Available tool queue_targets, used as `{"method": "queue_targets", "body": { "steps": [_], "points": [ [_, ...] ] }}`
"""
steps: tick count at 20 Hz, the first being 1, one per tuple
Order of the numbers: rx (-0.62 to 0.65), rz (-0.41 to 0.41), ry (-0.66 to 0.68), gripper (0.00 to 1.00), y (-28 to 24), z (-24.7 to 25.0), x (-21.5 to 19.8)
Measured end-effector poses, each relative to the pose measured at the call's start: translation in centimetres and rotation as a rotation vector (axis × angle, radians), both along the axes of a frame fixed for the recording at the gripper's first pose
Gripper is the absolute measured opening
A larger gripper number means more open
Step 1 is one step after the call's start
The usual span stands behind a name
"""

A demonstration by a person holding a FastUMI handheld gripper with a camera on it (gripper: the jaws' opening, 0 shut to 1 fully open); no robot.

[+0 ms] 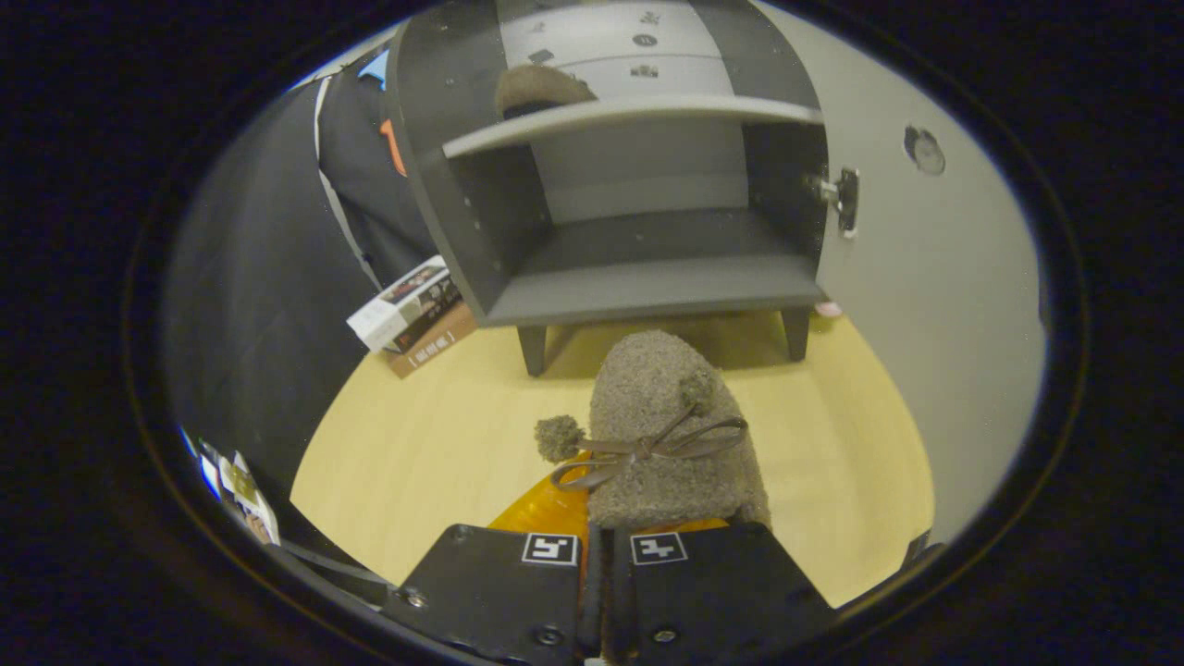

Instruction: Open the shoe cabinet door, grab the shoes and put them into the shoe cabinet, then close the shoe cabinet door.

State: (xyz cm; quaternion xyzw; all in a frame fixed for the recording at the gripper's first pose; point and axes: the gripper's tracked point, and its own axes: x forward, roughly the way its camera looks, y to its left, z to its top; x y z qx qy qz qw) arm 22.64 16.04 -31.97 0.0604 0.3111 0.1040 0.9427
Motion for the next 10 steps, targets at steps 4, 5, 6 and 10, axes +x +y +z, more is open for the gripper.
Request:
{"method": "queue_targets", "body": {
  "steps": [4,5,6,10],
  "points": [
    [0.007,-0.003,-0.120,0.08,0.0,7.5,0.5],
    [-0.001,-0.006,-0.156,0.08,-0.4,9.6,0.8],
    [-0.011,-0.012,-0.192,0.08,-0.5,11.5,1.3],
    [-0.068,-0.020,-0.336,0.08,-0.6,18.3,3.9]
  ]
}}
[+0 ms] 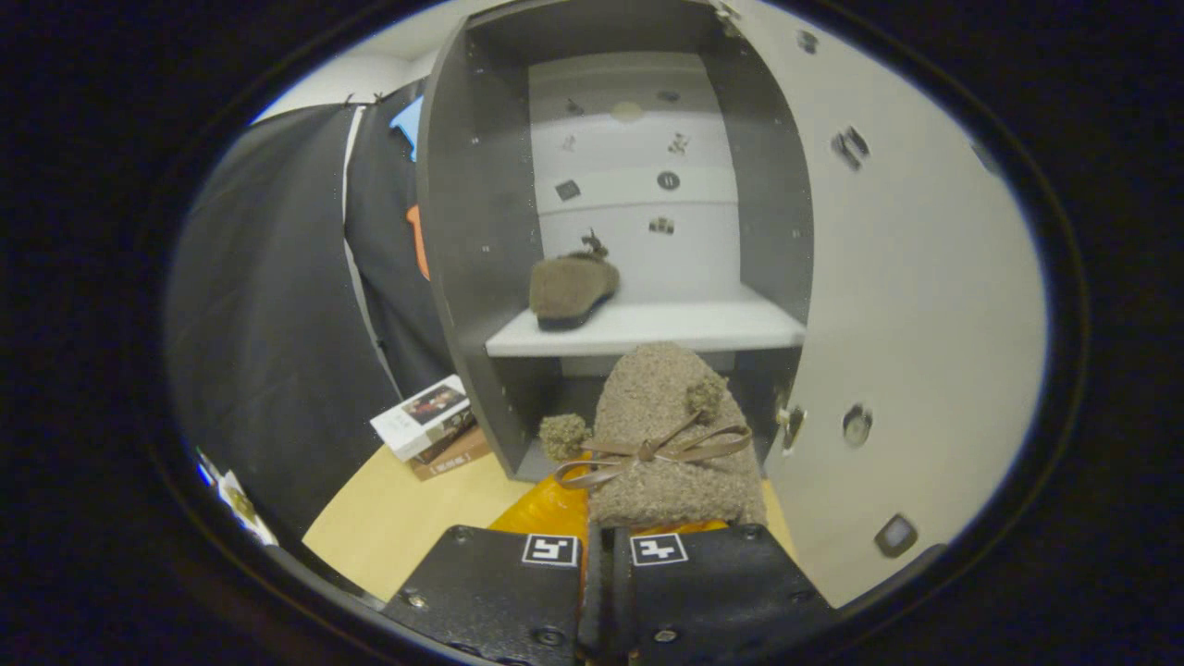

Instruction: Open the shoe cabinet door, grab the shoes and put them into the shoe cabinet, then close the shoe cabinet door.

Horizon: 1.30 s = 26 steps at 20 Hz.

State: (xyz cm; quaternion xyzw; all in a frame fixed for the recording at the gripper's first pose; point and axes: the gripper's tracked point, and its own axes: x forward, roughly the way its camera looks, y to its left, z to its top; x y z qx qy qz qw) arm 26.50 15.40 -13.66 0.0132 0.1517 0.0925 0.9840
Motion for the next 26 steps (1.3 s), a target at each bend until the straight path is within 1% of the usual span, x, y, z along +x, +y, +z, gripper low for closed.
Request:
{"method": "queue_targets", "body": {
  "steps": [3,6,16,21,26],
  "points": [
    [0.017,-0.004,-0.039,0.08,0.5,3.6,3.0],
    [-0.016,-0.026,-0.069,0.08,0.4,6.0,6.5],
    [-0.033,-0.047,-0.081,0.08,1.5,9.2,19.2],
    [-0.031,-0.057,-0.036,0.08,1.4,8.1,24.6],
    [-0.006,-0.086,0.048,0.08,0.6,5.8,27.5]
  ]
}}
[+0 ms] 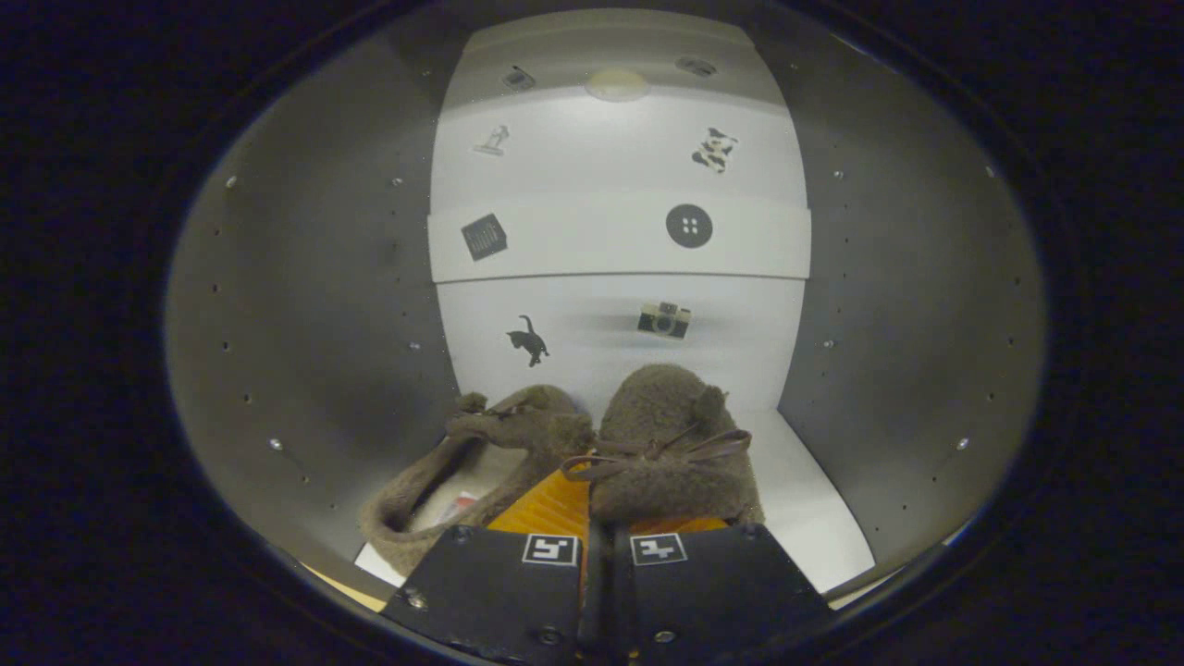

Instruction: Open the shoe cabinet door, grab the shoes and put them into the shoe cabinet, then close the shoe cabinet door.

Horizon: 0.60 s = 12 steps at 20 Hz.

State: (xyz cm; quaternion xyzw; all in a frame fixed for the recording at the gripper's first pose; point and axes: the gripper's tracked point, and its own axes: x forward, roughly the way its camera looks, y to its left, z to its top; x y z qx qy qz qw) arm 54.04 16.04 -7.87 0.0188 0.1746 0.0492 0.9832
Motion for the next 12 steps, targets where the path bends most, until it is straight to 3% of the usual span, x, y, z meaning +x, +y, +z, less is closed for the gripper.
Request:
{"method": "queue_targets", "body": {
  "steps": [7,10,12],
  "points": [
    [-0.081,-0.036,0.099,0.12,-0.2,-1.9,0.9],
    [-0.060,-0.031,0.108,0.21,0.2,-1.8,0.3],
    [-0.037,-0.017,0.092,0.34,0.4,-1.1,-0.4]
  ]
}}
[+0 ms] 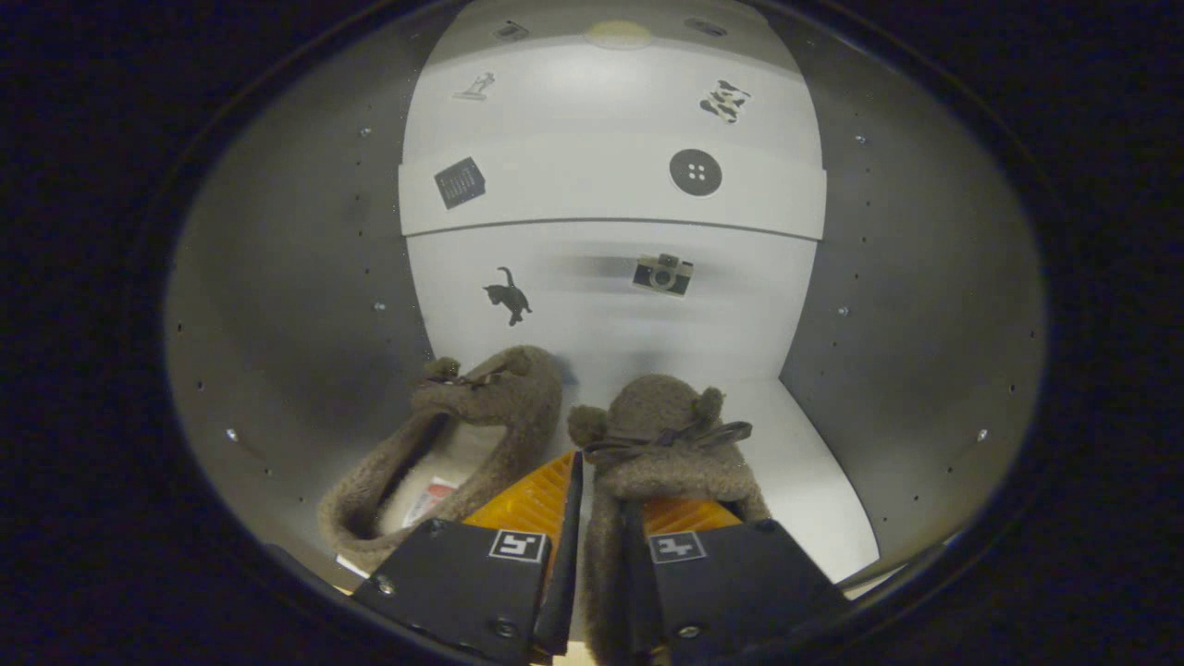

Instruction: Open the shoe cabinet door, grab the shoes and put them into the shoe cabinet, then close the shoe cabinet door.

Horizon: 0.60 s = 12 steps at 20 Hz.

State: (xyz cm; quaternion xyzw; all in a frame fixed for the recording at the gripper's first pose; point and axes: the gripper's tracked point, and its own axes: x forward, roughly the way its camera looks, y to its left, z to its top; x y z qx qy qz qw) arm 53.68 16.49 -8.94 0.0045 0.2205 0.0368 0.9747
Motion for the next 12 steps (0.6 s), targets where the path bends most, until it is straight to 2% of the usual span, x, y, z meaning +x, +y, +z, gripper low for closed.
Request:
{"method": "queue_targets", "body": {
  "steps": [4,6,7,8,12],
  "points": [
    [0.041,0.017,-0.047,0.66,0.4,1.6,-2.9],
    [0.041,0.009,-0.095,0.70,0.0,2.5,-5.1],
    [0.038,0.006,-0.134,0.78,-0.1,3.2,-6.3],
    [0.034,0.005,-0.172,0.79,-0.2,4.0,-7.5],
    [0.074,0.046,-0.229,0.95,0.6,4.7,-13.7]
  ]
}}
